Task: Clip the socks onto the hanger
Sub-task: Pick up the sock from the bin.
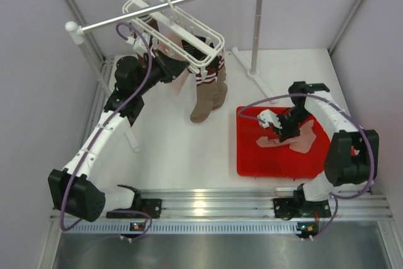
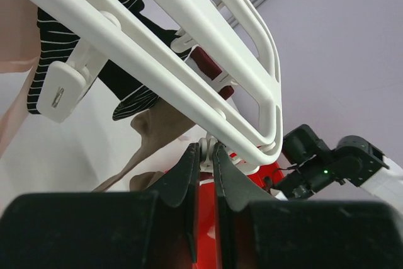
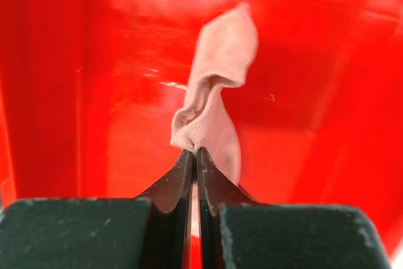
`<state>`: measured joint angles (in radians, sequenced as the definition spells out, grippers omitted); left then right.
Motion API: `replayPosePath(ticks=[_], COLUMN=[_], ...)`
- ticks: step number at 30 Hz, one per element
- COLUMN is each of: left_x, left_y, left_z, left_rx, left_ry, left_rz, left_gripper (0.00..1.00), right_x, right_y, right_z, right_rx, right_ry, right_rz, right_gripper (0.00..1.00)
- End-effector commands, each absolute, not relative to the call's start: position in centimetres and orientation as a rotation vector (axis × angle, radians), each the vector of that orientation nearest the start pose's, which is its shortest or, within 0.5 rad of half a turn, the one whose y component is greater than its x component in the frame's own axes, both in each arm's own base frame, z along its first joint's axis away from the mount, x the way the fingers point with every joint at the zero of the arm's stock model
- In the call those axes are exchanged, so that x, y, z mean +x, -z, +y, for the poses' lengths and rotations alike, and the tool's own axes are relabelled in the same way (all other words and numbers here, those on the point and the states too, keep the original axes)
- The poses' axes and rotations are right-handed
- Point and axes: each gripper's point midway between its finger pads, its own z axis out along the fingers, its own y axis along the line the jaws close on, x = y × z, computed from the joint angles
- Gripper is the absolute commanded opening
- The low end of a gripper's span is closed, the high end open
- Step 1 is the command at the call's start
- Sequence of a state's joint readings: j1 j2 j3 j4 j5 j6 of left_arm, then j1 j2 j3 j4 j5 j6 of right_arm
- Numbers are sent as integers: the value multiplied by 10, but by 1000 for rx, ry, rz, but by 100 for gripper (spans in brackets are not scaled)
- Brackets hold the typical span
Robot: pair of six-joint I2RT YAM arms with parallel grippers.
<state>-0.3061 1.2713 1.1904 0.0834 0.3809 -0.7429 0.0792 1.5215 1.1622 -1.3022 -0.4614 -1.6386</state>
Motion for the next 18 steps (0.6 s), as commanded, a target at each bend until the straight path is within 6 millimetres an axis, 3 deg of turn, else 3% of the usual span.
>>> replayPosePath(ticks=[1,4,6,8,10,11,15,17,18], left_x=[364,364,365,366,367,368,369,369,370], left_y=[-380,-379,-379,-378,-378,-377,-376,-376,-376], left_z=[-212,-211,-210,-210,-210,-211,-212,-212,-212], left_rx=[-33,-38,-42,-40,-43,-42,-42,-43,-47], left_ry=[1118,1110,1108,1105,1107,1110,1115,1116,1118], left_rz=[1670,1675,1679,1682,1682,1684,1685,1686,1684], left_gripper=[0,0,0,0,0,0,0,0,0], right_x=[211,245,279,307,322,331,342,342,350], right_y=[-85,-73,-68,-74,-70,-71,-85,-85,-97], right_z=[59,65,72,78,83,86,102,103,103], right_rx=[-2258,-2258,-2223,-2191,-2153,-2132,-2017,-1951,-1870], right_ry=[-777,-764,-713,-657,-651,-624,-590,-564,-508], right_rz=[1972,1988,1979,1955,1955,1940,1908,1937,1943], right_gripper=[0,0,0,0,4,17,38,39,39])
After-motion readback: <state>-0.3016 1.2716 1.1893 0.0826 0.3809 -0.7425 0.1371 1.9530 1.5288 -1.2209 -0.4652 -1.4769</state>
